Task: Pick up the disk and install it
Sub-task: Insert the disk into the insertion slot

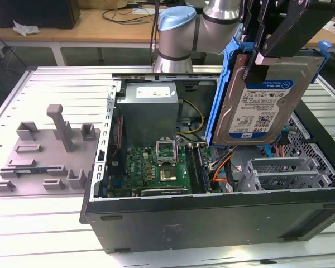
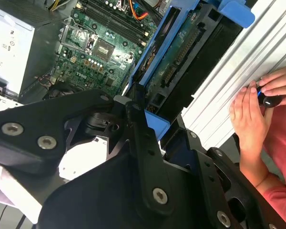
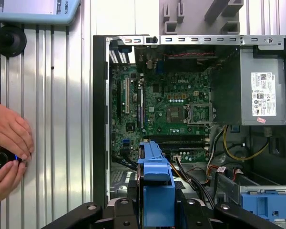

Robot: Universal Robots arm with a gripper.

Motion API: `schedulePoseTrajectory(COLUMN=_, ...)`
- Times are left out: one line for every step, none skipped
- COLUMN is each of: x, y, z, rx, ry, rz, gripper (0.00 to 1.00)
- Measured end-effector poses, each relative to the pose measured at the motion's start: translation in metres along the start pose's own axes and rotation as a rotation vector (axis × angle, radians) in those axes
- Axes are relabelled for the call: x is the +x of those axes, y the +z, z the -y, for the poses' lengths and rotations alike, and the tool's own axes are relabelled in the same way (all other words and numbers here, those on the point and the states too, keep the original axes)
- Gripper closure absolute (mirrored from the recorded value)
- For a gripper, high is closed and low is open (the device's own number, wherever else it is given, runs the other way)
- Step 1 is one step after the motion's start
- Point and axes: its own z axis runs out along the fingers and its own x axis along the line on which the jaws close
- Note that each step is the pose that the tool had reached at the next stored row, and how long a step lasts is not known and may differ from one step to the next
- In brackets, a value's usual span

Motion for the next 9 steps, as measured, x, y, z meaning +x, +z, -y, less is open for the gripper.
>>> schedulePoseTrajectory(x=0.0000, y=0.0000, z=0.0000, rx=0.0000, ry=0.000, rz=-0.0001, gripper=0.64)
schedulePoseTrajectory(x=0.0000, y=0.0000, z=0.0000, rx=0.0001, ry=-0.001, rz=-0.0001, gripper=0.64)
schedulePoseTrajectory(x=0.0000, y=0.0000, z=0.0000, rx=0.0000, ry=-0.001, rz=0.0000, gripper=0.64)
schedulePoseTrajectory(x=0.0000, y=0.0000, z=0.0000, rx=0.0000, ry=-0.001, rz=-0.0001, gripper=0.64)
schedulePoseTrajectory(x=0.0000, y=0.0000, z=0.0000, rx=0.0001, ry=-0.001, rz=0.0000, gripper=0.64)
schedulePoseTrajectory(x=0.0000, y=0.0000, z=0.0000, rx=0.0001, ry=-0.002, rz=-0.0001, gripper=0.64)
schedulePoseTrajectory(x=0.0000, y=0.0000, z=0.0000, rx=0.0000, ry=-0.002, rz=-0.0001, gripper=0.64)
schedulePoseTrajectory(x=0.0000, y=0.0000, z=0.0000, rx=0.0001, ry=-0.002, rz=-0.0001, gripper=0.64)
schedulePoseTrajectory(x=0.0000, y=0.0000, z=0.0000, rx=0.0000, ry=-0.002, rz=-0.0002, gripper=0.64)
